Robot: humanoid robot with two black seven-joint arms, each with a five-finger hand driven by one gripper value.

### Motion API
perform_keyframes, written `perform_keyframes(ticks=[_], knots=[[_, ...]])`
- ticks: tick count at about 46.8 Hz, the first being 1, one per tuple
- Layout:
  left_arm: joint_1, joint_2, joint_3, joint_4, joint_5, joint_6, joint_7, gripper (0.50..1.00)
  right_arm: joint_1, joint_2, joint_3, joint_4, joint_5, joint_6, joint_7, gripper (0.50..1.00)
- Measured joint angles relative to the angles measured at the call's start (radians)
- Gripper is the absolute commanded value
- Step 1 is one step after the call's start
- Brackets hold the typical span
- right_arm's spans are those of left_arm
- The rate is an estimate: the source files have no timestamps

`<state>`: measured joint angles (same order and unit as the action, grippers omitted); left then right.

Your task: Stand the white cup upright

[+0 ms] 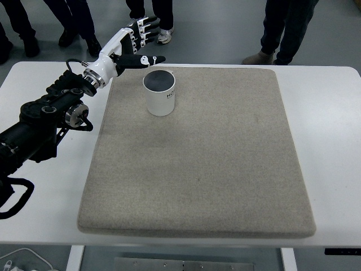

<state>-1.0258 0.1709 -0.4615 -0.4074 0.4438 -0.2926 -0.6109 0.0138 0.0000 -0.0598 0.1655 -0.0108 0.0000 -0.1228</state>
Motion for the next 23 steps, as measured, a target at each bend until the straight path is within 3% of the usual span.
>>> perform_keyframes(ticks=[9, 23], knots=[[-0.011, 0.007, 0.007, 0.021, -0.083, -0.029, 0.0, 0.99, 0.0, 0.0, 0.0, 0.0, 0.0, 0.0, 0.0, 0.93], [-0.006, 0.009, -0.004, 0.069, -0.263, -0.125, 0.0, 0.988, 0.0, 0.0, -0.002, 0.0, 0.0, 0.0, 0.0, 0.93]])
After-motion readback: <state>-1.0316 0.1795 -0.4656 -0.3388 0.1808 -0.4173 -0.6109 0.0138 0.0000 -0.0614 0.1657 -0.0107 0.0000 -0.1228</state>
